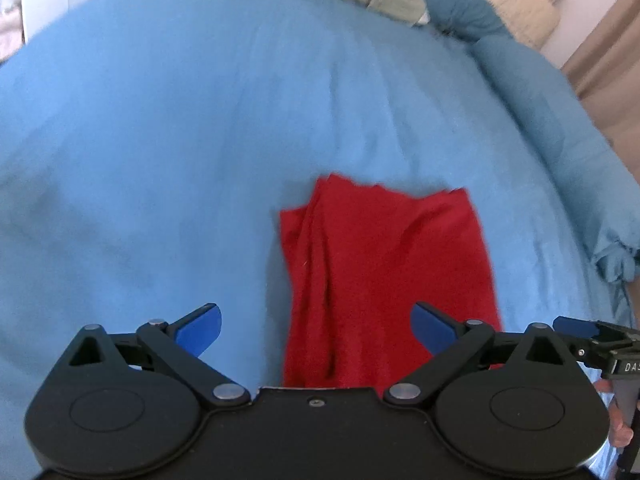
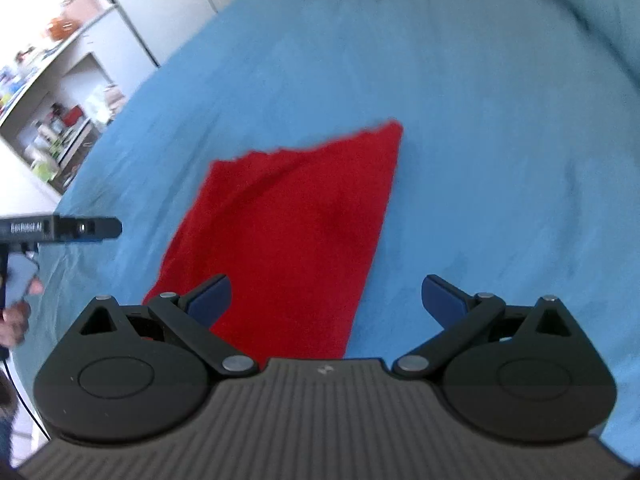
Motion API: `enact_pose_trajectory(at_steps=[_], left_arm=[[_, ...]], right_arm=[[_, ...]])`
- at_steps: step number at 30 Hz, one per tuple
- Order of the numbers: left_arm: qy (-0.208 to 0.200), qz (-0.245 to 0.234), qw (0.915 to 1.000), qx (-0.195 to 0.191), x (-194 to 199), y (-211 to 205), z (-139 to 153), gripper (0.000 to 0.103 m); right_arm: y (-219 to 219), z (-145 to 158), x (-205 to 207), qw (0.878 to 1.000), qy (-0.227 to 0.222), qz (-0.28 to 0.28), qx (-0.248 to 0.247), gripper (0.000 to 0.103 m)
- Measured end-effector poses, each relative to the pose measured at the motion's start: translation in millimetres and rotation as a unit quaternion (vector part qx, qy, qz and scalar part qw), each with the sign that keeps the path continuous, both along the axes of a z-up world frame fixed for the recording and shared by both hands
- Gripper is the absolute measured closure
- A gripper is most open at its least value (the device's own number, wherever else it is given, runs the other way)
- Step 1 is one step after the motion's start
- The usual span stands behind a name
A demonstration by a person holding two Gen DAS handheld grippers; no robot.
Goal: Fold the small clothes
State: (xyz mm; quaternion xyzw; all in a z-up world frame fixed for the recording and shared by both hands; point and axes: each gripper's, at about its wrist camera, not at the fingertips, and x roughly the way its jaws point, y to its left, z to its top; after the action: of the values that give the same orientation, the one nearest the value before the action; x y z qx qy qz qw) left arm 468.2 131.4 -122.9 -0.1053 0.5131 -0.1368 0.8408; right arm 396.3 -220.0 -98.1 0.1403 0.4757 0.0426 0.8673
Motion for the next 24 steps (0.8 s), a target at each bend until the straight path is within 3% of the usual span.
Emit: enact_pose_trajectory(at_steps=[5, 8, 13, 15, 16, 17, 20, 22, 24], left_arm=[[0.030, 0.008, 0.9995, -0.011, 14, -6, -38, 0.003], [0.044, 0.009, 0.9986, -0.029, 22, -7, -55, 0.012], [0.027, -0.001, 0.9993, -0.026, 21, -12, -58, 0.012], [0.019, -0.007, 0.9994, -0.029, 21, -15, -60, 0.025], [0.018, -0.018, 0.9990, -0.037, 21, -18, -61, 0.050], [0.023, -0.030, 0.9979, -0.053, 20, -21, -61, 0.060], [0.006, -0.047, 0.9984, -0.032, 15, -30, -54, 0.070], [-0.011, -0.055, 0.9982, -0.022, 8, -34, -46, 0.073], [-0.024, -0.055, 0.9980, -0.020, 3, -37, -36, 0.074]], right_arm=[[-9, -43, 17, 0.998, 0.022, -0.033, 0.051, 0.000], [-10, -60, 18, 0.996, 0.024, -0.043, 0.080, 0.000], [-7, -78, 27, 0.993, 0.027, -0.041, 0.109, 0.000], [-7, -84, 30, 0.990, 0.023, -0.044, 0.130, 0.012], [-7, -86, 31, 0.989, 0.020, -0.045, 0.139, 0.020], [-5, -87, 32, 0.988, 0.019, -0.048, 0.144, 0.026], [1, -84, 30, 0.990, 0.005, -0.047, 0.133, 0.048], [5, -80, 27, 0.991, -0.010, -0.041, 0.127, 0.057], [9, -72, 23, 0.992, -0.028, -0.036, 0.115, 0.059]])
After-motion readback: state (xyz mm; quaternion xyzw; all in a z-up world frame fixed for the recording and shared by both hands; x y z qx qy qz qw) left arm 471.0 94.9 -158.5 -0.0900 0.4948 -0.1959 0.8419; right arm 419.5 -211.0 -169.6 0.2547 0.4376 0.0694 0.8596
